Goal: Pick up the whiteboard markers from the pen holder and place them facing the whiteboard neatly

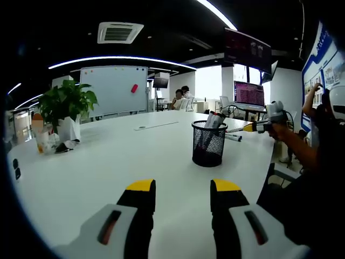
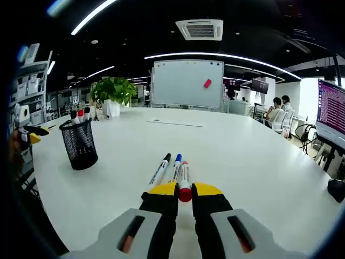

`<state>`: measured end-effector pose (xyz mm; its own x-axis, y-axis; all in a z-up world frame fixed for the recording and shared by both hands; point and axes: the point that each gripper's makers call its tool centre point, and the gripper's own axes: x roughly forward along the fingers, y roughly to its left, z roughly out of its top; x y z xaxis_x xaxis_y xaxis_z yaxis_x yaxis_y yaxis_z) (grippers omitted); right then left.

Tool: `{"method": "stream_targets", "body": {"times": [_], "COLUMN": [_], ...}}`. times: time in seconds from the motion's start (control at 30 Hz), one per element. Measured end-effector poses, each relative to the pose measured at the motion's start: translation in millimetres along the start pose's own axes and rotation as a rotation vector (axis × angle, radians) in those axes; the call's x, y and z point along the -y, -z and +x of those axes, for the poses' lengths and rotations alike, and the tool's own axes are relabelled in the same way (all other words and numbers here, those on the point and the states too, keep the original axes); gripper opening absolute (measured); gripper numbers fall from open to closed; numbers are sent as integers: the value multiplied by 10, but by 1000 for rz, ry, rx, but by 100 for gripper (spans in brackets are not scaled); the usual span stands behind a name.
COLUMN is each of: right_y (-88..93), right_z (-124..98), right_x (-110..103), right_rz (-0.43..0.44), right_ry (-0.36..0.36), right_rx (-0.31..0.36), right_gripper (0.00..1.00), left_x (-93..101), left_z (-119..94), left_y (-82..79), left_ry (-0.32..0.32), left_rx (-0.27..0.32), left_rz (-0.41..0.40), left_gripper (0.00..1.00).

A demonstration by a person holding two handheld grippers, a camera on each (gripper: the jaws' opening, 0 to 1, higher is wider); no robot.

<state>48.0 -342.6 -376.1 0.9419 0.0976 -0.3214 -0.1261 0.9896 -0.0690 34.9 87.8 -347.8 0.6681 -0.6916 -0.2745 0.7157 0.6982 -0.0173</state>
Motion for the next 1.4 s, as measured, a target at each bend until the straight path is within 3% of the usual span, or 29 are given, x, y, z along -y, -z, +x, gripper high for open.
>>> {"method": "stream_targets", "body": {"times": [0.33,0.83,1.03,1.4], "right_y": [-4,137,169,281], "right_z": [82,152,148,129], "right_x": [113,70,37,-59], "right_rz": [47,79,157,160], "right_ry": [6,6,-15,3], "right_rx": [-23,-76,-94,-134], "right_gripper": [13,13,13,13], "left_x": [-27,-14,-29,-20], "left_z": [5,18,17,19], "left_y": [-3,13,17,33], "left_ry": [-3,1,-2,0], "left_rx": [2,-3,-2,-6], "left_rz": [-5,-5,-8,-9], "left_gripper": [42,42,42,42]}}
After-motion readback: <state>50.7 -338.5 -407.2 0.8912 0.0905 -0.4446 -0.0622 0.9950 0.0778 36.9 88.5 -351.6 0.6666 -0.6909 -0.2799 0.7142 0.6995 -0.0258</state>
